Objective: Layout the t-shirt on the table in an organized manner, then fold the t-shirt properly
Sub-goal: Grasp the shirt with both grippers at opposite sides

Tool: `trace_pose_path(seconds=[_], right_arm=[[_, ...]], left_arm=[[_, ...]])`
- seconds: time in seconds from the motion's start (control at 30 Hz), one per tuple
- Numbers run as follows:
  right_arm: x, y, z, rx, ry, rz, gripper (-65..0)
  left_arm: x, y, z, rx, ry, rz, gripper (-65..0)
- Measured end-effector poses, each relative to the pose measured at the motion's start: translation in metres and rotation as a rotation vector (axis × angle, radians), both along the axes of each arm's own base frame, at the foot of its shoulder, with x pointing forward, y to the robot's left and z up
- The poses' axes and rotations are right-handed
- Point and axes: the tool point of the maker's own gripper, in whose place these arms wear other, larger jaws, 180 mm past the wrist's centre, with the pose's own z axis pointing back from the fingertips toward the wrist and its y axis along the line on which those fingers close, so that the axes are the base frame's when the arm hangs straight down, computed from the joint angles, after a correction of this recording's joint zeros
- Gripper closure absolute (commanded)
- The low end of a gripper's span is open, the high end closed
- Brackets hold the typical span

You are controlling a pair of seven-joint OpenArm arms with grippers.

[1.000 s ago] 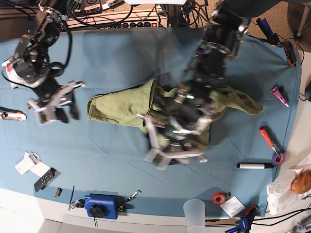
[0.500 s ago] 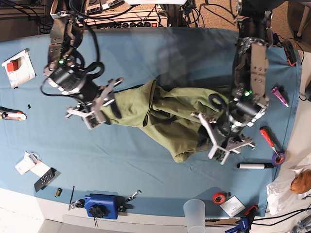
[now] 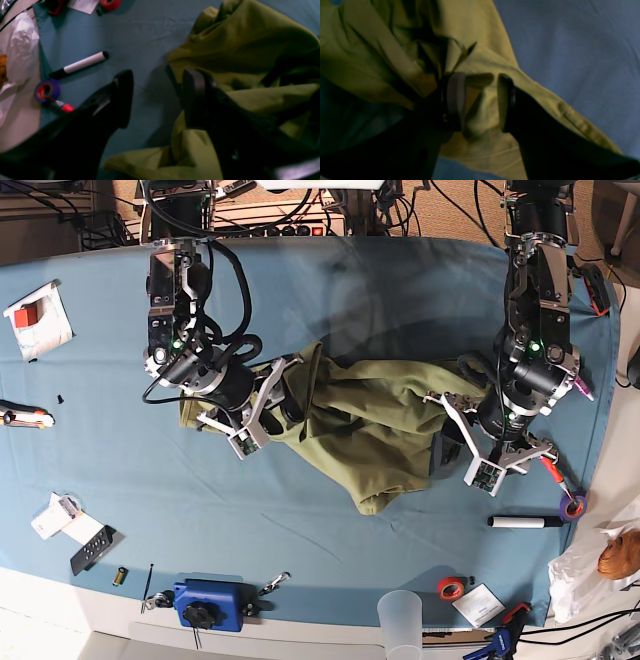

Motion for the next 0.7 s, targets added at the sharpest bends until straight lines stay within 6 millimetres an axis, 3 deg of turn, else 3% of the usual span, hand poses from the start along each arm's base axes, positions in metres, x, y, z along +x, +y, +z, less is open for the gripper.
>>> trace_pose_path(seconds=[0.27, 0.5, 0.63, 0.7], right_arm=[[0.025, -0.004, 0.02, -0.015, -0.065, -0.015, -21.5], [0.019, -0.011, -0.029, -0.032, 0.089, -0.021, -21.5], [0.013, -0.003, -0.038, -0.043, 0.113, 0.027, -21.3], [0.011, 0.003, -0.039, -0.046, 0.116, 0.045, -14.0]], left_arm=[[-0.001, -0.009, 0.003, -0.057, -0.003, -0.026, -32.0], [-0.002, -0.009, 0.001, -0.056, 0.003, -0.026, -32.0], [-0.002, -0.009, 0.001, -0.059, -0.002, -0.027, -32.0], [-0.002, -0.009, 0.002, -0.061, -0.006, -0.027, -32.0]])
